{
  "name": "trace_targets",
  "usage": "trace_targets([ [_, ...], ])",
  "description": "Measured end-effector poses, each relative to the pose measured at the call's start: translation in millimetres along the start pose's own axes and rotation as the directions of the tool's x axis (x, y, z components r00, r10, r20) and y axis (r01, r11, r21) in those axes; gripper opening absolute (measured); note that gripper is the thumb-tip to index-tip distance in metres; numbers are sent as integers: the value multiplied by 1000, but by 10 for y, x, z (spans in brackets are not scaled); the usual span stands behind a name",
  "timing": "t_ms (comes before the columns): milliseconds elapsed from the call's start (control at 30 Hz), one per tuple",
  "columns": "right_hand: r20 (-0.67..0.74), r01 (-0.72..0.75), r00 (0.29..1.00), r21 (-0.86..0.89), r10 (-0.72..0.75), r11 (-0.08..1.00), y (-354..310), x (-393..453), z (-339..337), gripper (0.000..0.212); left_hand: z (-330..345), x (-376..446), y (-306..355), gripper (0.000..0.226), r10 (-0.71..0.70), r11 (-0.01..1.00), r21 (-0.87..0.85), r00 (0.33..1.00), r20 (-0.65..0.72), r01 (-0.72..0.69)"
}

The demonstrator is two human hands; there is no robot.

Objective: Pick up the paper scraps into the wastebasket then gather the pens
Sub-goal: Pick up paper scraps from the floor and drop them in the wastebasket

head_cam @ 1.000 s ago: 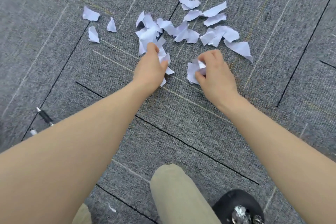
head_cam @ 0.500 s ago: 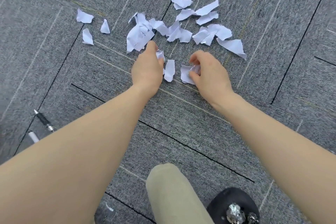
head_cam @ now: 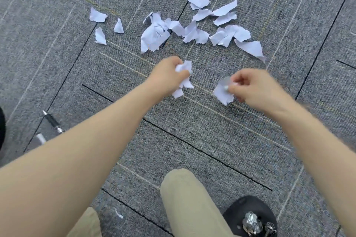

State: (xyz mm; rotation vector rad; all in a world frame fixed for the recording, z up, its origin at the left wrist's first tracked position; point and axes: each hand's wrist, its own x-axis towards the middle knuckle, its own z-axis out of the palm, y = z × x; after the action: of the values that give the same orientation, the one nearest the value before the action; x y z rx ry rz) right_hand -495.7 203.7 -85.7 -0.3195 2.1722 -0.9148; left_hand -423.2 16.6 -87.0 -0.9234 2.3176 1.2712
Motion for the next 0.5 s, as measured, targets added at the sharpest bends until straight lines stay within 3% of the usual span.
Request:
trace_targets([
  [133, -162, 21, 986, -128, -41, 992, 200, -100, 299, 25, 221, -23, -32, 15, 14, 982, 188, 996, -92, 3],
  [233, -237, 52, 968, -151, -87, 987, 248, -92, 350, 27, 260, -7, -55, 28, 42, 979, 203, 982, -184, -4],
  [400, -226, 74, 966, -207, -121, 976, 269, -91, 348, 4, 256, 29, -30, 36, 103, 967, 247, 981, -164, -60],
  [500, -182, 112, 970, -255, -162, 960, 280, -102, 341, 9, 245, 86, -19, 33, 129, 945, 315, 985, -111, -89],
])
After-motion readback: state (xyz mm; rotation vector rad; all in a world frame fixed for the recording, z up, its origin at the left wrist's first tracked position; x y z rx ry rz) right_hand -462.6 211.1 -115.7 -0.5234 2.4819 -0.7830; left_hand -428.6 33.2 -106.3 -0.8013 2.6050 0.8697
